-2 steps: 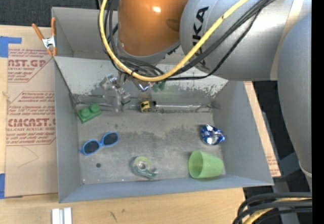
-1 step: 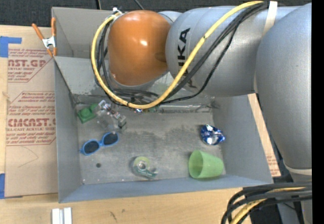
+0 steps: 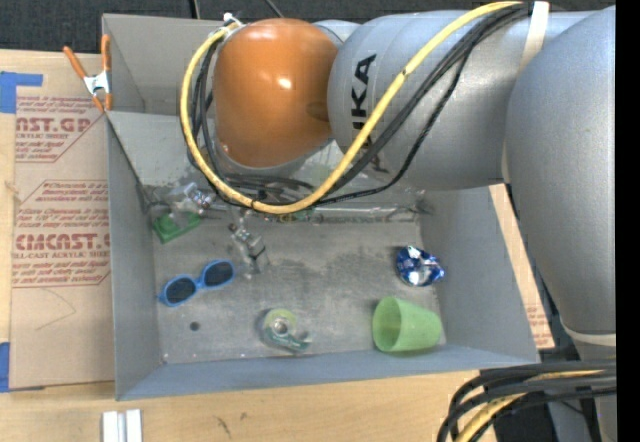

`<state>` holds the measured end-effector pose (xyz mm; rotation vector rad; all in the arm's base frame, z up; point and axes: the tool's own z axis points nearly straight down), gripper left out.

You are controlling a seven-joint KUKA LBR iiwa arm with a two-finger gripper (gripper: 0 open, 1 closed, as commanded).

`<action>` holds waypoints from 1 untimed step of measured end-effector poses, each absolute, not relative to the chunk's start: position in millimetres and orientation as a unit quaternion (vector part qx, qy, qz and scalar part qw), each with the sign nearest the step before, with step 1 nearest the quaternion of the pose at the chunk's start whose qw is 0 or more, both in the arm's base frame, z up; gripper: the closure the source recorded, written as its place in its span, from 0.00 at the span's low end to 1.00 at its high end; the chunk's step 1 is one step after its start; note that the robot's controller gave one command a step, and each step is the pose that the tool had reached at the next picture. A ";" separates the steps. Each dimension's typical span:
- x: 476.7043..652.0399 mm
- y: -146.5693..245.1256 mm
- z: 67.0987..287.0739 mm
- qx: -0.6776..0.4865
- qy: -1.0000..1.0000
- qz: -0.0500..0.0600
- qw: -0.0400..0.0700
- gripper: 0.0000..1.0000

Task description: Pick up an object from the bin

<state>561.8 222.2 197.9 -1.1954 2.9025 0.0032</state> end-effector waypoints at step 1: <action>560.5 219.0 84.3 -0.428 0.904 0.002 -0.003 0.00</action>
Offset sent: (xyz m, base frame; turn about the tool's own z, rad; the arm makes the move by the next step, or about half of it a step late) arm 0.0010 -0.0034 -0.1084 -0.1046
